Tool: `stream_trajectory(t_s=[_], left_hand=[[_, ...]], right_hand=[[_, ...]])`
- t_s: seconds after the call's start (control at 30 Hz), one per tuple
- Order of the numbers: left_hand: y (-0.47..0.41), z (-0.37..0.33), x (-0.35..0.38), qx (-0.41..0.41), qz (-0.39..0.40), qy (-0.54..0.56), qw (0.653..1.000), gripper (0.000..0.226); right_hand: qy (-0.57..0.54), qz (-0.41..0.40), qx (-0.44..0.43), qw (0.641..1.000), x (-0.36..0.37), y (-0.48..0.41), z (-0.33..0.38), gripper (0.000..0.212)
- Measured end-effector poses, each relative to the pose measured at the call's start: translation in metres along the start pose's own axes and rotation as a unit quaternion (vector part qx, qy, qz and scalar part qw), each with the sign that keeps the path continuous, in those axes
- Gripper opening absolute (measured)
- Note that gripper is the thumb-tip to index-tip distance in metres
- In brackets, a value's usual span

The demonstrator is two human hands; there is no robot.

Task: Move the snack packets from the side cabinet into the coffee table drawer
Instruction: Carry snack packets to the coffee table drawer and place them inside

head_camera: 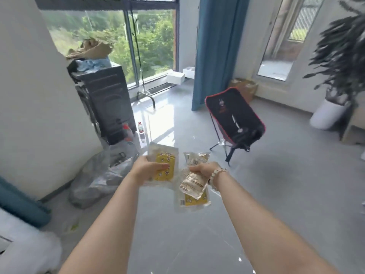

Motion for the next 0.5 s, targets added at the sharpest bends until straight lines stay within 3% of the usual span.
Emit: stream_trajectory(t_s=[0.27, 0.5], left_hand=[[-0.057, -0.077, 0.194, 0.027, 0.121, -0.058, 0.991, 0.025], [-0.06, -0.1, 0.341, 0.031, 0.247, -0.113, 0.962, 0.018]], right_hand=[[-0.051, -0.128, -0.026, 0.99, -0.205, 0.029, -0.017, 0.021], [-0.127, -0.218, 0.006, 0.968, -0.318, 0.08, -0.073, 0.019]])
Point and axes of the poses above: each hand's wrist, its own y-axis away from the middle knuckle, its own x-axis out of the palm, z = x × y, the point moved 7 cm from there along -y, towards the middle knuckle, and after that the axes turned 9 degrees about z, right-handed, at the moved point
